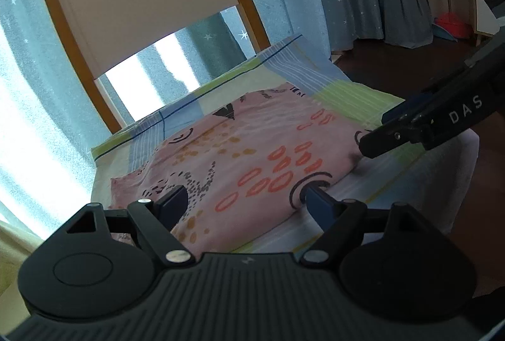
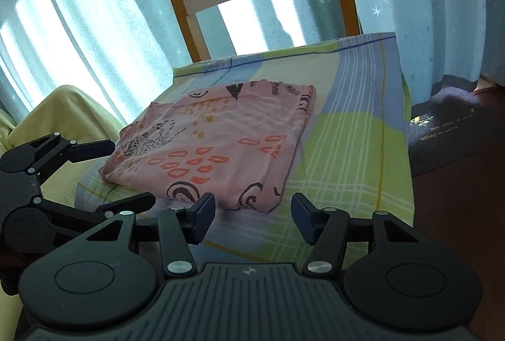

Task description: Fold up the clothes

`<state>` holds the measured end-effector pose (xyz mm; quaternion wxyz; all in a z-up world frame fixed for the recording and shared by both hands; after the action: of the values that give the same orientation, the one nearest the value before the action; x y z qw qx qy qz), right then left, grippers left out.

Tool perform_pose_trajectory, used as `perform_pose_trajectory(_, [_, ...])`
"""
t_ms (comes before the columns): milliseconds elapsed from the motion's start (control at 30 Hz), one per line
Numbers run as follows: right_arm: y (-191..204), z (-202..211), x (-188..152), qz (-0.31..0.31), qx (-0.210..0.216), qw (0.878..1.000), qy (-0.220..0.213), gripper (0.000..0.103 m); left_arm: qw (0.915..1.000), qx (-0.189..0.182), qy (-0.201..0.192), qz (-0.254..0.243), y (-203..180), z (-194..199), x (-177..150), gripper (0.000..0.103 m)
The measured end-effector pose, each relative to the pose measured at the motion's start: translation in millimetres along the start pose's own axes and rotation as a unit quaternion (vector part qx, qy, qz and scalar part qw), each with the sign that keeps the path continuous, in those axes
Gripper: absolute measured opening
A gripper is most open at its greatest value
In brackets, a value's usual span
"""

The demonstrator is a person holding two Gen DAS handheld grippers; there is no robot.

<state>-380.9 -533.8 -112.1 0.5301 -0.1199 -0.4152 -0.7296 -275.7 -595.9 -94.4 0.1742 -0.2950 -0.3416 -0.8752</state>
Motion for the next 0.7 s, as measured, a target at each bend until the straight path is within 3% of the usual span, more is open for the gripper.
perform_pose_trajectory(100, [-2.7, -9.2, 4.2, 0.018, 0.01, 1.0, 0.02, 0.057, 0.9998, -0.005, 0.021, 0.003, -1.1, -16.1, -1.6, 0.079])
perform_pose_trajectory(167, [-3.4, -15.6, 4.7, 0.026, 0.022, 0.999, 0.029, 0.046, 0.9994, -0.011, 0.029, 0.015, 1.9, -20.9, -5.9, 0.081])
perform_pose_trajectory(200, [-4.7, -17.2, 5.2, 0.029, 0.024, 0.999, 0.03, 0.027, 0.9992, -0.014, 0.03, 0.022, 3.8, -21.9, -7.8, 0.081])
perform_pose_trajectory(233, [-6.2, -18.7, 5.8, 0.031, 0.026, 0.999, 0.031, 0.017, 0.9989, -0.017, 0.032, 0.029, 5.9, -22.6, -9.8, 0.081])
perform_pose_trajectory(333, [-14.4, -14.2, 8.0, 0.012, 0.039, 0.999, 0.025, 0.008, 0.9979, -0.024, 0.035, 0.049, 9.9, -22.7, -15.4, 0.083])
perform_pose_trajectory(500, [-28.2, -8.6, 8.9, -0.035, 0.038, 0.998, 0.029, 0.007, 0.9981, -0.017, 0.035, 0.049, 10.9, -18.7, -15.3, 0.081])
perform_pose_trajectory(600, [-32.8, 3.4, 16.7, -0.064, 0.051, 0.997, 0.0, 0.026, 0.9981, -0.008, 0.011, 0.059, 15.9, -10.4, -10.2, 0.081])
perform_pose_trajectory(700, [-35.1, 5.1, 38.8, -0.055, 0.05, 0.997, -0.032, 0.034, 0.9976, 0.004, -0.001, 0.07, 27.7, -10.0, -4.4, 0.082])
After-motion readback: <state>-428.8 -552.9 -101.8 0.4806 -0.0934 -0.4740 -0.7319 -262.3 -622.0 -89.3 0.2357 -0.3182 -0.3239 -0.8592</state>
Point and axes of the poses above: each gripper's, at about its wrist camera, not at the fingertips, and z roughly against the way its jaws point, y to its left, x to its top, the point moved 1 cm from there along -z, roughly the way its jaws point, and after that the axes turned 12 degrees about -z, right-handed, at the moved point
